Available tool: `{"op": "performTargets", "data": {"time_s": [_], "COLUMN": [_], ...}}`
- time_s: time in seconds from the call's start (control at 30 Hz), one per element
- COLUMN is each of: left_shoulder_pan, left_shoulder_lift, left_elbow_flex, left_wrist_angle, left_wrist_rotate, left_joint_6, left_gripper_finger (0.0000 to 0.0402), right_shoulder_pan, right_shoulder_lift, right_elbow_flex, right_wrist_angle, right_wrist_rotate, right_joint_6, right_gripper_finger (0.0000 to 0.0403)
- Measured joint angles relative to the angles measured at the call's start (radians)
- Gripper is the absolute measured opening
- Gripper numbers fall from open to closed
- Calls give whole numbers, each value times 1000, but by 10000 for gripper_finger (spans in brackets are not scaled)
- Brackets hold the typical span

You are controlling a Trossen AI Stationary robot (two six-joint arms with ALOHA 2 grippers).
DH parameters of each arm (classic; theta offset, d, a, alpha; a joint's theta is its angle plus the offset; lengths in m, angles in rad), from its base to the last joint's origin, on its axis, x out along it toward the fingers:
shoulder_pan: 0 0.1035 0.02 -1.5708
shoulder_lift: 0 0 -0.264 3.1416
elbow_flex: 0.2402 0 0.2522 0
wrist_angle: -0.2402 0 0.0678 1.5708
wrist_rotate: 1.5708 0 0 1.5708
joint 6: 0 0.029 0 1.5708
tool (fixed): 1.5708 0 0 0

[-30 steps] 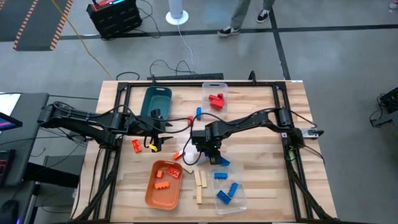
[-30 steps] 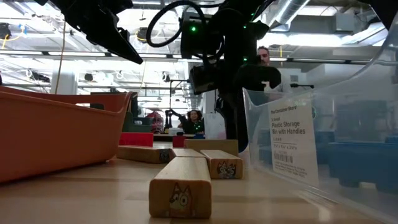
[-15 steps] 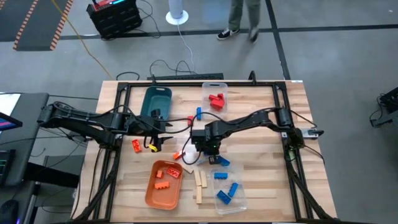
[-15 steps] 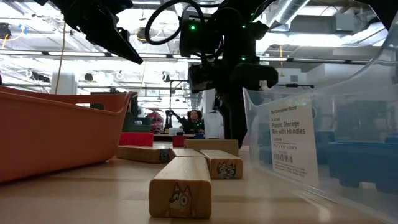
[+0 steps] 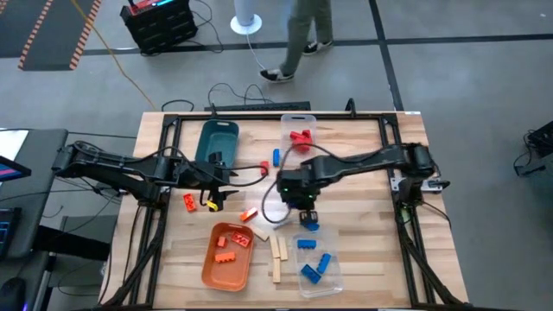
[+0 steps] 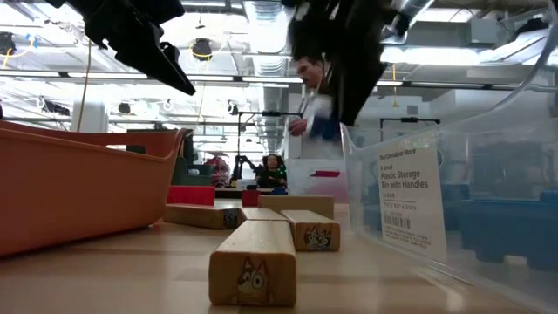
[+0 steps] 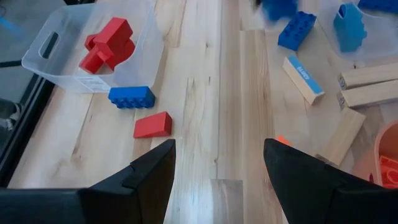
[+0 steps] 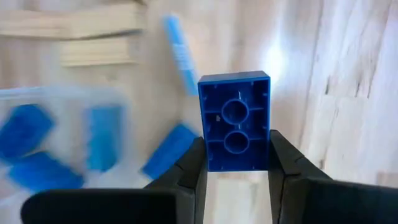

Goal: Sort blocks
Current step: Put the blue game piece into the bottom transparent bin, then put the brown wooden block into the blue bin

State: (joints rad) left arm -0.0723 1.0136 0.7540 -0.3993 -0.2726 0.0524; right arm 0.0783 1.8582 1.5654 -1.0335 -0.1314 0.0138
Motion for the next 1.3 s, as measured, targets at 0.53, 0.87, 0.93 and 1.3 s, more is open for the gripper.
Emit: {"op": "performTargets", "data": {"time_s": [0.53, 0.87, 0.93, 1.3], "left_shoulder_pan": [0, 0, 0, 0], "left_shoulder_lift": [0, 0, 0, 0], "left_elbow_flex": [0, 0, 0, 0], "left_wrist_angle": [-24, -16, -19, -31], "left_wrist_rotate": [1, 67, 66, 62], "left_joint_6": [-16, -15, -15, -19], "left_gripper_finger": [237, 237, 237, 237], "right_shoulder_pan": [293, 291, 284, 142], "right_shoulder_lift": [-72, -81, -99, -8], "right_elbow_flex": [-32, -26, -9, 14], "right_wrist_angle": [36, 4, 9, 240], "right_wrist_rotate": [-95, -50, -40, 55], "right_joint_6": [413, 521, 516, 319], "right_gripper_finger": [101, 175, 189, 209]}}
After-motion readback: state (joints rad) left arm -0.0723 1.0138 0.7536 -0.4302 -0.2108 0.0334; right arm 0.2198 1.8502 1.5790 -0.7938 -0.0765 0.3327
